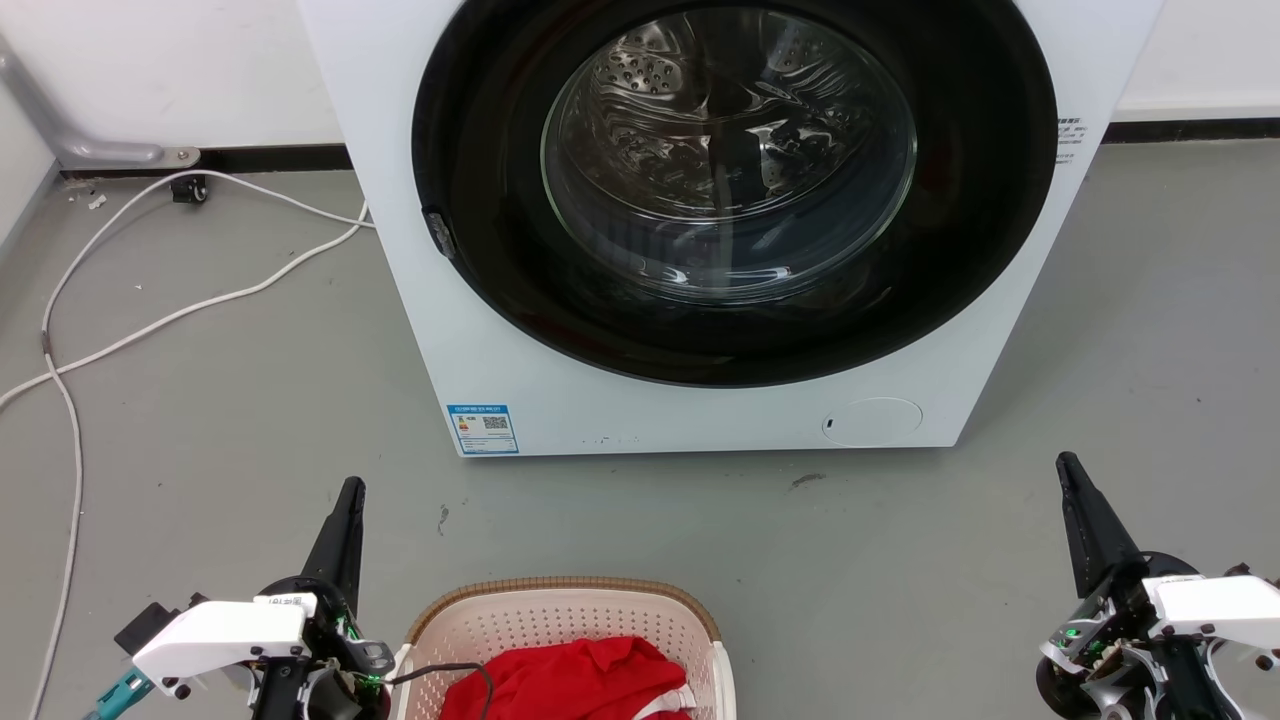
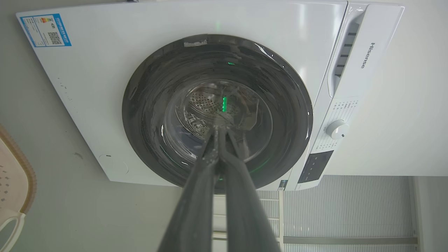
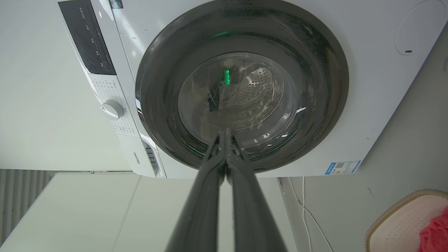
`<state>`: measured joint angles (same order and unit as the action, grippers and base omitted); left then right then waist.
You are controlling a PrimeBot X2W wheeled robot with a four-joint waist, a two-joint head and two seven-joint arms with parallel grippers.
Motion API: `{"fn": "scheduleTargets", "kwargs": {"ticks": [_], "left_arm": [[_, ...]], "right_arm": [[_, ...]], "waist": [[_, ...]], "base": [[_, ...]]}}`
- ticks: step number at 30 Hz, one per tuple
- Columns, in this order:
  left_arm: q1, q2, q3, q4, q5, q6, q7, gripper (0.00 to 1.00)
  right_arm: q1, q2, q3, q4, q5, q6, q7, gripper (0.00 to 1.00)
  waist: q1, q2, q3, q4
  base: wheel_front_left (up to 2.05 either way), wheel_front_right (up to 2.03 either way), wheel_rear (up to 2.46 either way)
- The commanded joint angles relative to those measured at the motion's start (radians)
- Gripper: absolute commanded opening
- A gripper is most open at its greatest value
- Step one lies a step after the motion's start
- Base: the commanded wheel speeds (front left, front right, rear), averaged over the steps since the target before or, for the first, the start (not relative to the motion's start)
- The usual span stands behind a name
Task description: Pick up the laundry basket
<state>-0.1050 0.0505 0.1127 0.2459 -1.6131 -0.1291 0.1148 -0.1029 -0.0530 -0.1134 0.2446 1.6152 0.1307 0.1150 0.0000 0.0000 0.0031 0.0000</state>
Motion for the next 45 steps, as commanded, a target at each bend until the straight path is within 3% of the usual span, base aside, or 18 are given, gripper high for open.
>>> {"fn": "scheduleTargets", "kwargs": {"ticks": [1, 23, 24, 32, 45], "left_arm": [[-0.008, -0.001, 0.003, 0.0, 0.0, -0.005, 0.002, 0.0], [-0.008, -0.001, 0.003, 0.0, 0.0, -0.005, 0.002, 0.0], [0.002, 0.0, -0.001, 0.004, 0.0, 0.0, 0.0, 1.0], [0.009, -0.002, -0.004, -0.006, 0.069, 0.0, -0.043, 1.0], [0.01, -0.001, -0.008, -0.066, 0.352, 0.015, -0.103, 1.0]], "right_arm": [[-0.011, 0.003, -0.001, 0.001, -0.004, 0.0, 0.001, 0.0], [-0.011, 0.003, -0.002, 0.001, -0.005, 0.0, 0.001, 0.0], [0.002, 0.0, 0.0, 0.003, 0.0, 0.0, 0.0, 1.0], [0.011, 0.002, 0.004, 0.006, -0.087, 0.0, -0.043, 1.0], [0.027, 0.002, 0.029, -0.065, -0.434, 0.0, -0.102, 1.0]], "waist": [[0.0, 0.0, 0.0, 0.0], [0.0, 0.0, 0.0, 0.0], [0.0001, 0.0, 0.0, 0.0], [0.0001, 0.0, 0.002, 0.0], [0.0001, 0.0, 0.004, 0.0]], "base": [[0.0, 0.0, 0.0], [0.0, 0.0, 0.0], [0.0, 0.0, 0.0], [0.0, 0.0, 0.0], [0.0, 0.0, 0.0]]}}
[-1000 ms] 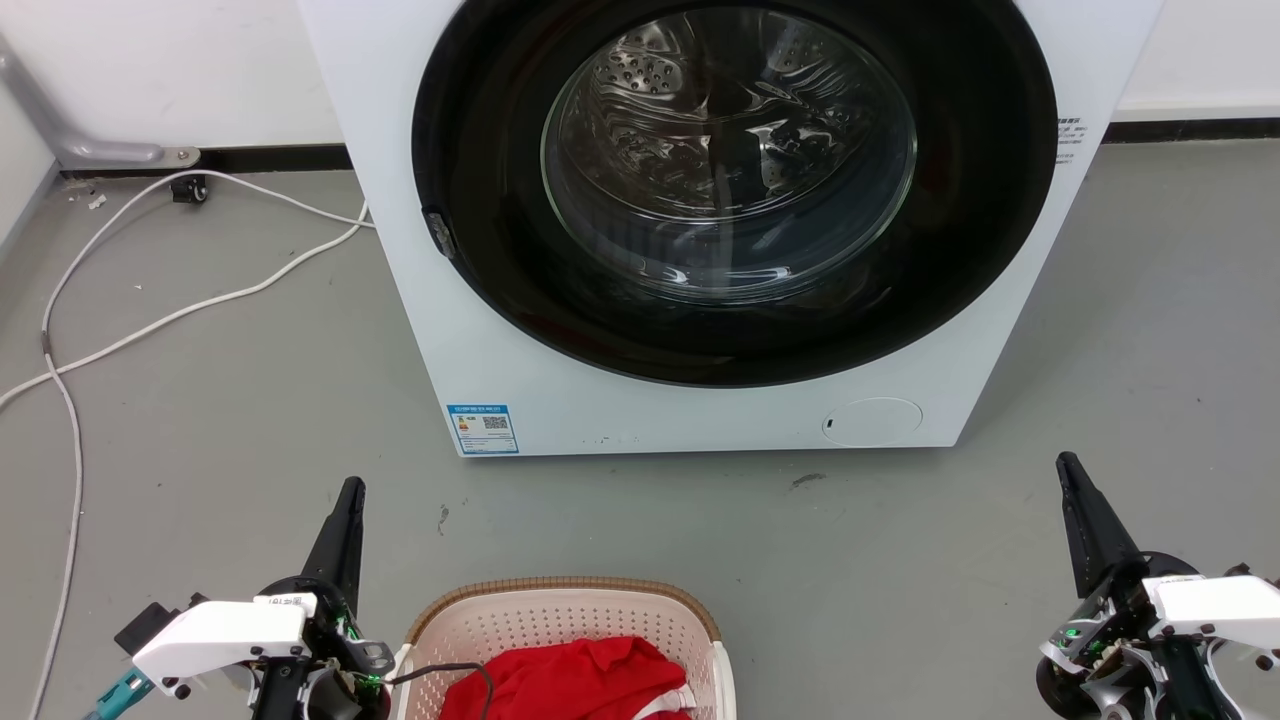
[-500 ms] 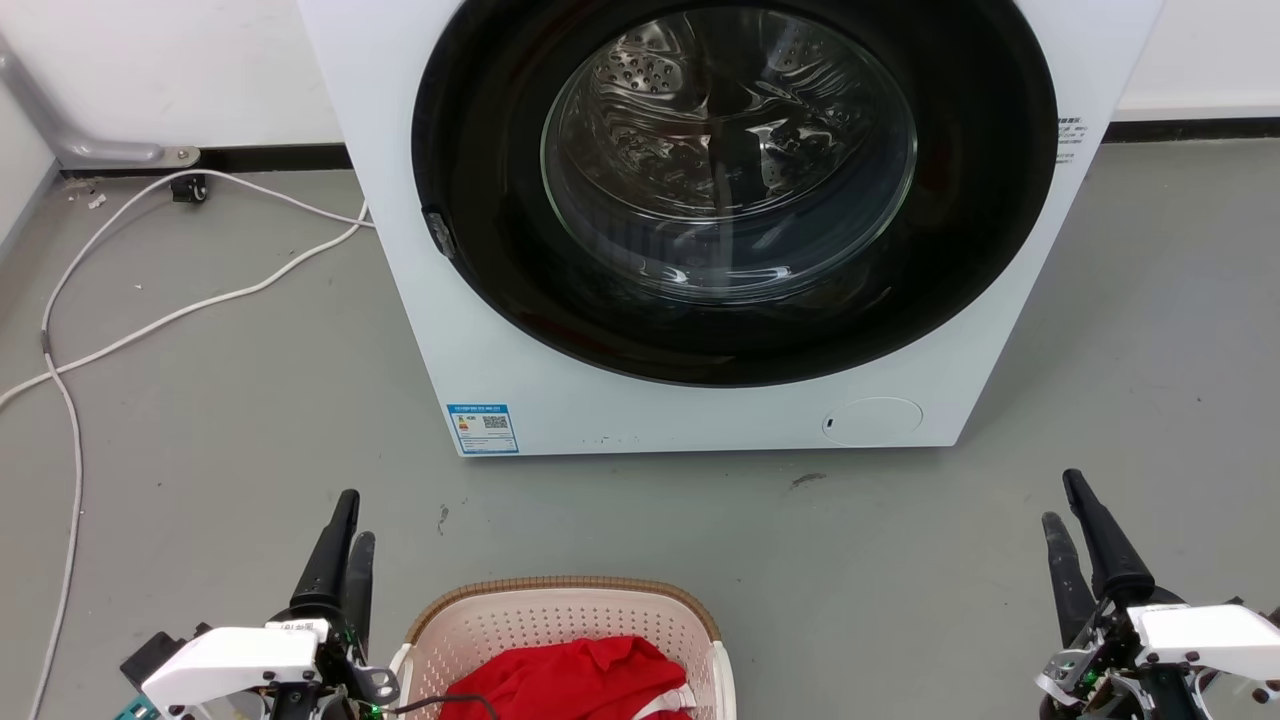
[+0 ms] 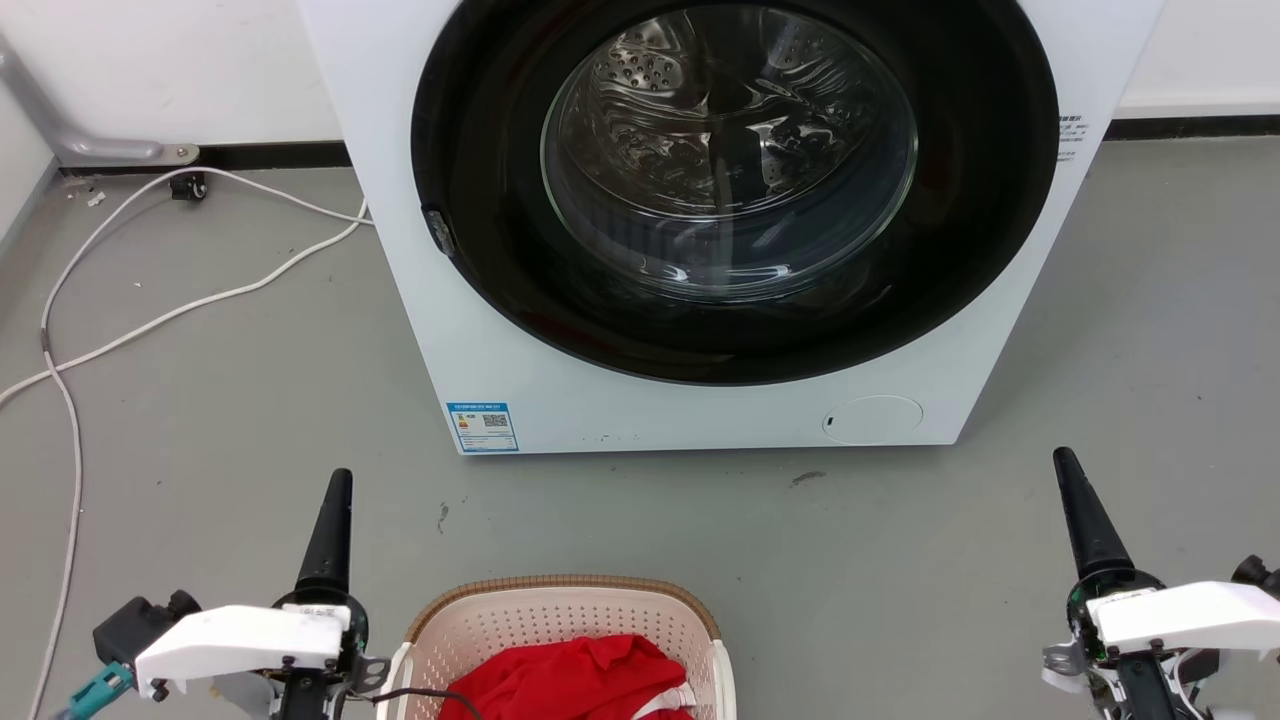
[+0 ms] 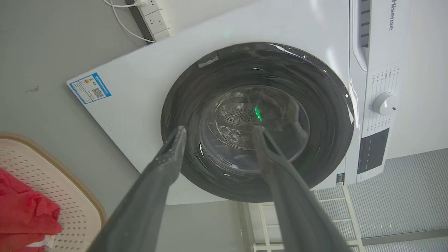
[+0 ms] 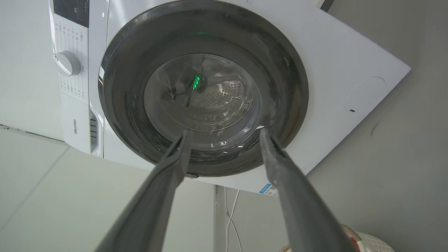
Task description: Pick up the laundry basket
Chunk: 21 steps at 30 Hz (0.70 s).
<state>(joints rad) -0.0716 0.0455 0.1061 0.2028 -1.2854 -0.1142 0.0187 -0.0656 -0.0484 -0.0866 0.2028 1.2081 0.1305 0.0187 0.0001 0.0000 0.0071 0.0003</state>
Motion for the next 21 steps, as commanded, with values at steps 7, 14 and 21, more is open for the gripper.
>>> {"fn": "scheduleTargets", "kwargs": {"ticks": [7, 14, 21], "left_arm": [[-0.015, 0.004, -0.03, -0.05, 0.174, 0.023, -0.035, 1.0], [-0.009, 0.004, -0.049, -0.073, 0.297, 0.04, -0.062, 1.0], [-0.003, 0.004, -0.057, -0.089, 0.405, 0.053, -0.087, 1.0]], "right_arm": [[-0.001, -0.003, 0.016, -0.057, -0.19, 0.0, -0.035, 1.0], [0.01, -0.003, 0.032, -0.09, -0.326, 0.0, -0.061, 1.0], [0.019, -0.003, 0.042, -0.103, -0.451, 0.0, -0.086, 1.0]], "waist": [[0.0, 0.0, 0.001, 0.0], [0.0, 0.0, 0.002, 0.0], [0.0, 0.0, 0.003, 0.001]], "base": [[0.0, 0.0, 0.0], [0.0, 0.0, 0.0], [0.0, 0.0, 0.0]]}}
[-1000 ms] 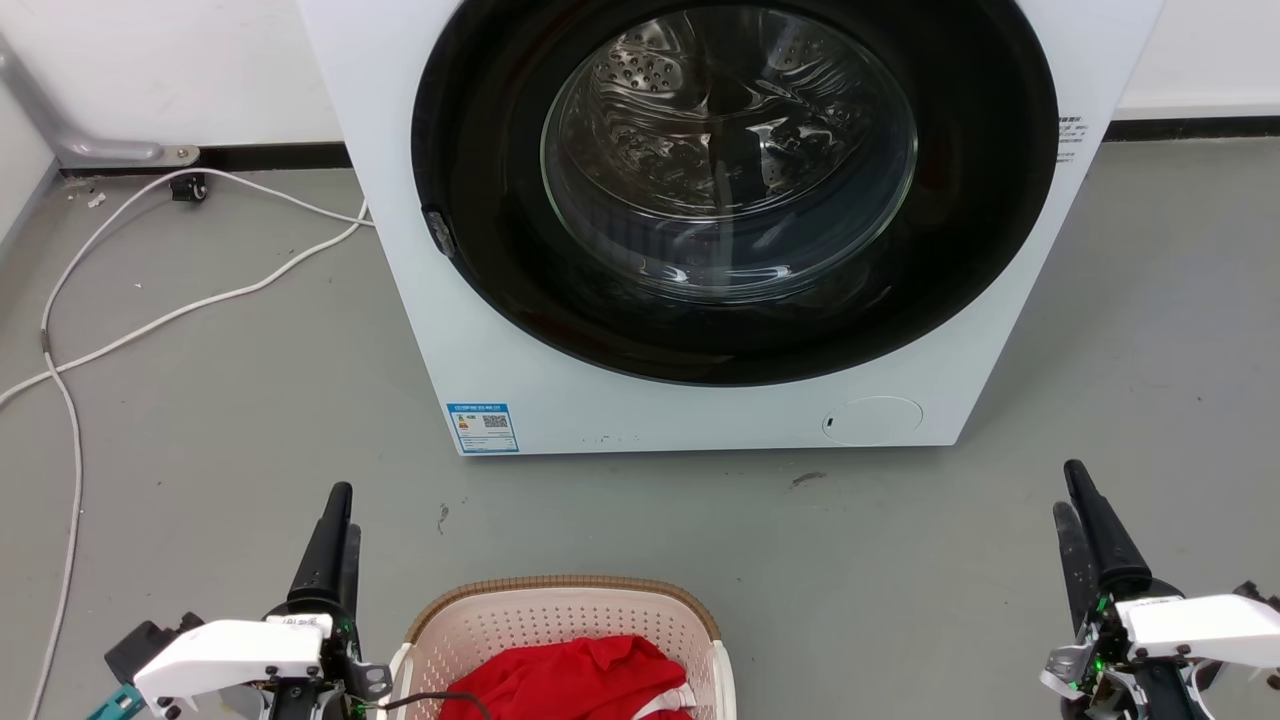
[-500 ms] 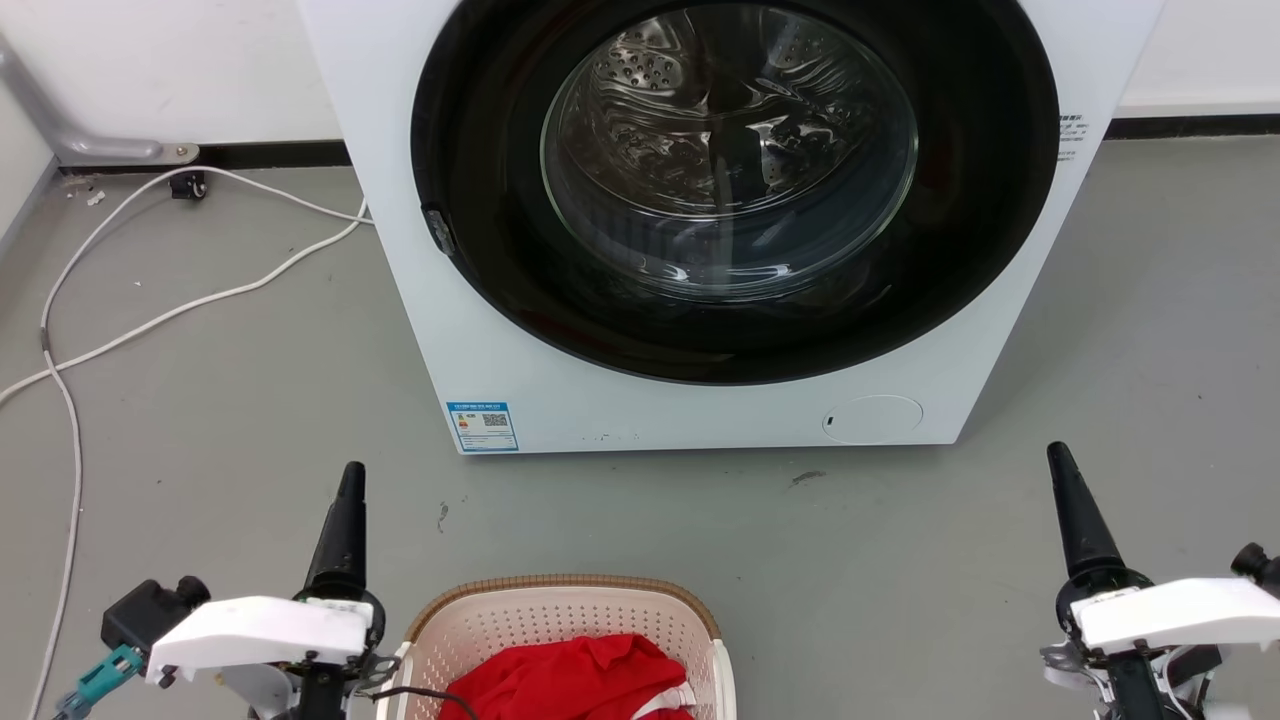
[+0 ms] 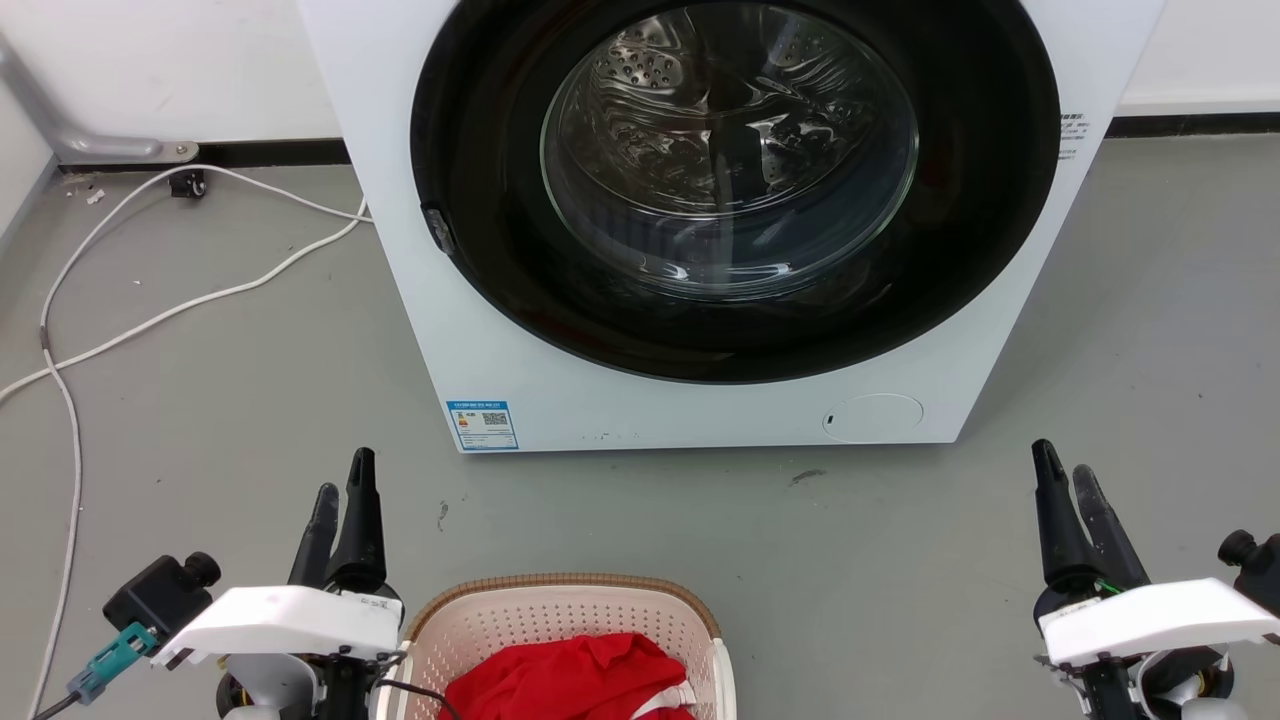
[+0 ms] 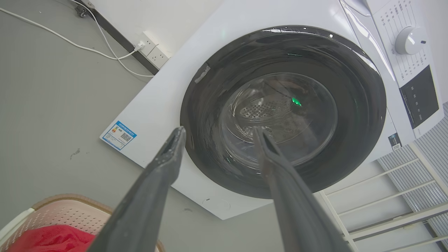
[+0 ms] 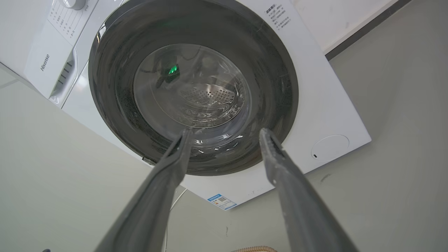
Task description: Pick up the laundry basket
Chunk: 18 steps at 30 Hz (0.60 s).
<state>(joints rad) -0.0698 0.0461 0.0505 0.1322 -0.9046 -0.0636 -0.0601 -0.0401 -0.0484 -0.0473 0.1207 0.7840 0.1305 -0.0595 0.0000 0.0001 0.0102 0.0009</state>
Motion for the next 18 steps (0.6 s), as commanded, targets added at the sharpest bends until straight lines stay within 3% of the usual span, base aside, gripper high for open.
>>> {"fn": "scheduleTargets", "kwargs": {"ticks": [1, 18], "left_arm": [[-0.004, 0.004, -0.003, -0.02, 0.038, 0.003, -0.011, 1.0], [0.01, 0.004, -0.017, -0.036, 0.253, 0.016, -0.061, 1.0]], "right_arm": [[-0.006, -0.003, 0.004, -0.022, -0.043, 0.0, -0.011, 1.0], [0.015, -0.003, 0.018, -0.03, -0.277, 0.0, -0.061, 1.0]], "waist": [[0.0, -0.0001, 0.0, 0.0], [0.0, -0.0001, -0.001, 0.001]], "base": [[0.0, 0.0, 0.0], [0.0, 0.0, 0.0]]}}
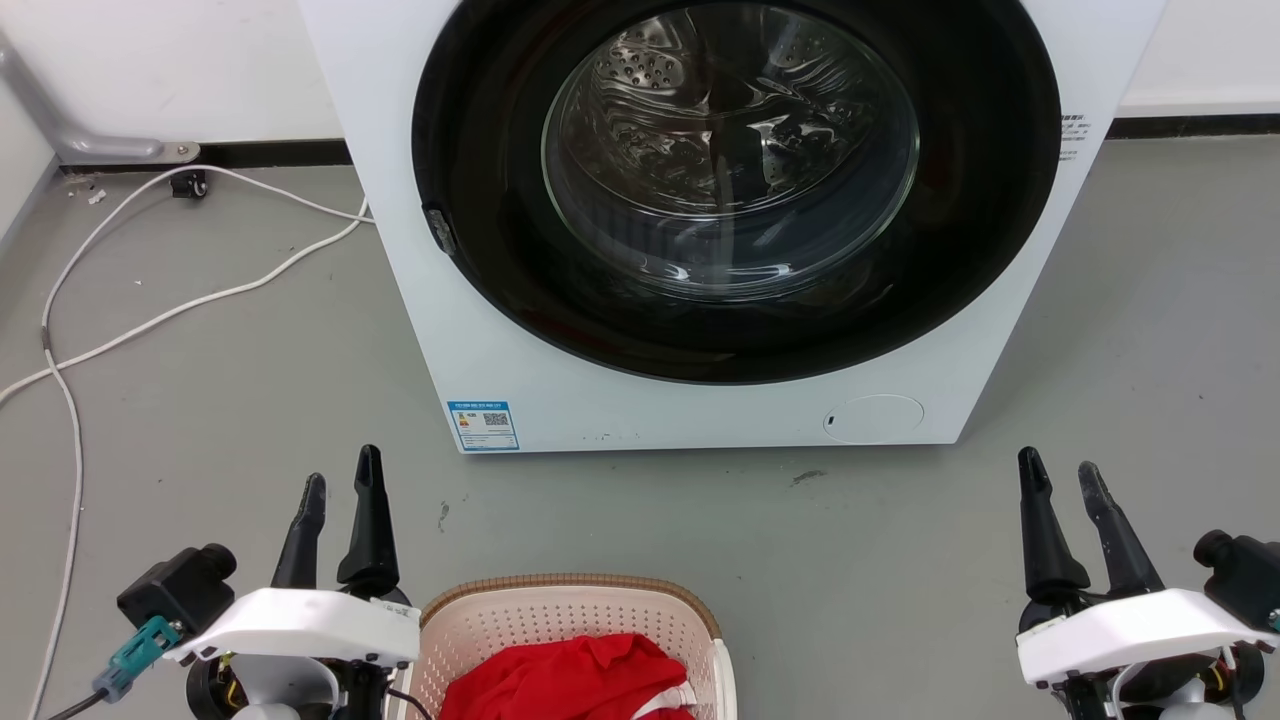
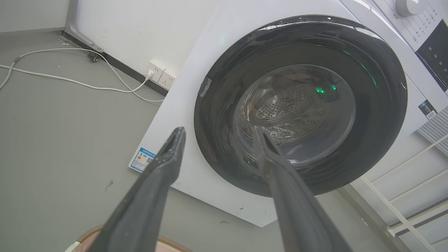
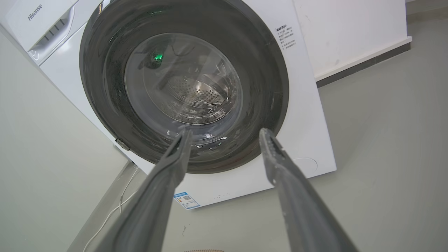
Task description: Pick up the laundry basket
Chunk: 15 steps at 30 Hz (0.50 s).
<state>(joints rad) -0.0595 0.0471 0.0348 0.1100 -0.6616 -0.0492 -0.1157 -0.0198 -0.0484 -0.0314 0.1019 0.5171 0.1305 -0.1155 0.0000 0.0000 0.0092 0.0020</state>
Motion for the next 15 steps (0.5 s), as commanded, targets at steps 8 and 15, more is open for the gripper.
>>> {"fn": "scheduleTargets", "kwargs": {"ticks": [8, 15], "left_arm": [[0.006, 0.004, -0.01, -0.016, 0.107, 0.007, -0.028, 1.0], [0.012, 0.004, -0.013, -0.021, 0.191, 0.012, -0.049, 1.0]], "right_arm": [[0.004, -0.003, 0.009, -0.019, -0.112, 0.0, -0.028, 1.0], [0.014, -0.003, 0.015, -0.025, -0.201, 0.0, -0.049, 1.0]], "waist": [[0.0, 0.0, 0.0, -0.001], [0.0, 0.0, -0.001, -0.001]], "base": [[0.0, 0.0, 0.0], [0.0, 0.0, 0.0]]}}
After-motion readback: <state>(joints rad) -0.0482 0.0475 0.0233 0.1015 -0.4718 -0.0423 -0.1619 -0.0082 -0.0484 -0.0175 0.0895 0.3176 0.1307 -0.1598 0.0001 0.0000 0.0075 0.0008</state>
